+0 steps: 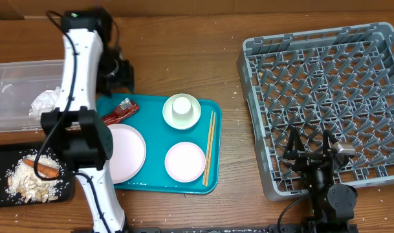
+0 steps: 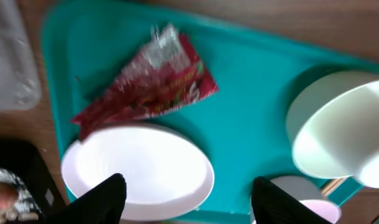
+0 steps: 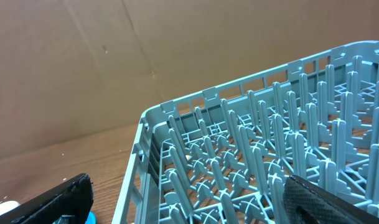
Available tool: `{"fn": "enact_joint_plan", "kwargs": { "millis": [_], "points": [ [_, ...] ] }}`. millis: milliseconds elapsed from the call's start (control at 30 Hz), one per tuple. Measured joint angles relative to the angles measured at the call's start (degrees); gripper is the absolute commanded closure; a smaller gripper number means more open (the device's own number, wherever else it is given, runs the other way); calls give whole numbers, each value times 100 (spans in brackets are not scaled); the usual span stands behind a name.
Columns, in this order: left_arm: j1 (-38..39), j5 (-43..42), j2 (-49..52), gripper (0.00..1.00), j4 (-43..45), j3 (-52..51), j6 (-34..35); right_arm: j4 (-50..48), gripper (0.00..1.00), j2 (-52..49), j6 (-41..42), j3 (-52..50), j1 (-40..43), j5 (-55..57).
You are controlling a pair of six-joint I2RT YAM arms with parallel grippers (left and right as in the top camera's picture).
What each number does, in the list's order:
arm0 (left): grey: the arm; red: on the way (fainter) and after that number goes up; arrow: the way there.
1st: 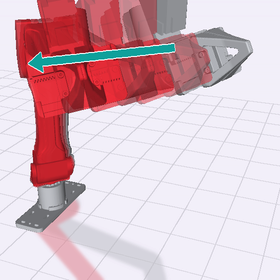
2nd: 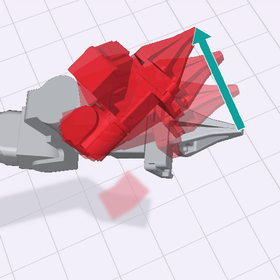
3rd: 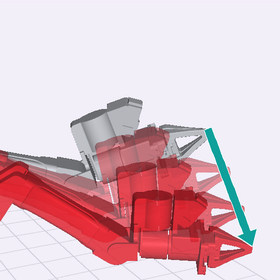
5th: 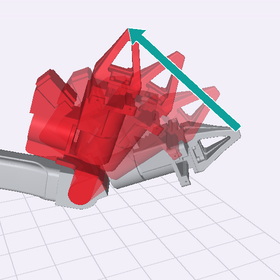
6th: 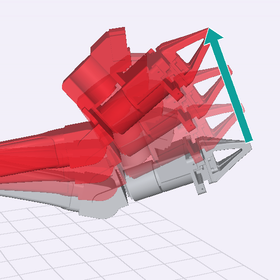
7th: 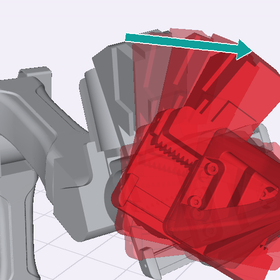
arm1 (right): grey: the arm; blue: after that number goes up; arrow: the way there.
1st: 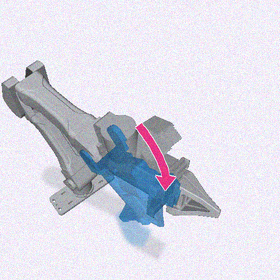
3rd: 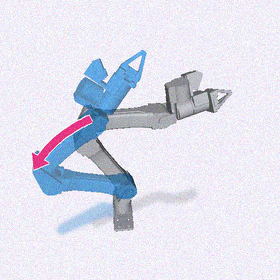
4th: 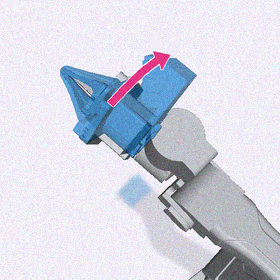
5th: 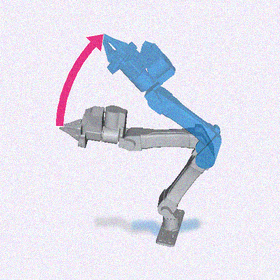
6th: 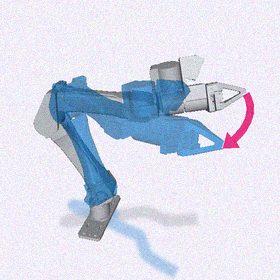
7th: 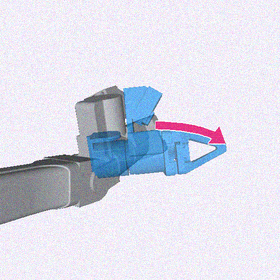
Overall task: Sort waste into correct bins and load items into the dishwasher
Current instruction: 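Drop the tissue into the clear plastic bin, then grasp the red snack wrapper with the left gripper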
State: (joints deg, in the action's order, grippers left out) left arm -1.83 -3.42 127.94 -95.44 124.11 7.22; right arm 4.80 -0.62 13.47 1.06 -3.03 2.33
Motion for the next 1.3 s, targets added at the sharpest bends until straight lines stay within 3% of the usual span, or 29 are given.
{"fn": "enact_joint_plan", "kwargs": {
  "millis": [200,333,433,700,800,833,867,900,1033,1300],
  "points": [
    [48,219,0,33,664,-1276,-66,-2,0,0,-2,0,0,0],
    [48,149,0,28,1451,-1856,-546,0,0,0,-2,0,0,0],
    [48,157,0,21,1825,-2188,-859,-2,0,0,0,0,0,0],
    [48,337,0,22,2702,-2634,-1217,0,0,0,2,0,-2,0],
    [48,549,0,36,2791,-2671,-1237,-2,0,0,-2,0,-2,-2],
    [48,595,0,54,2798,-2680,-1257,2,0,0,0,0,0,0],
    [48,632,0,64,2798,-2680,-1294,0,0,0,0,0,0,2],
    [48,656,0,66,2802,-2680,-1309,-2,0,0,0,0,0,-2],
    [48,911,0,96,2894,-2680,-1305,0,0,0,0,0,0,-2],
    [48,1082,0,96,2433,-2282,-1261,-4,0,0,-2,0,0,-2]
  ]
}}
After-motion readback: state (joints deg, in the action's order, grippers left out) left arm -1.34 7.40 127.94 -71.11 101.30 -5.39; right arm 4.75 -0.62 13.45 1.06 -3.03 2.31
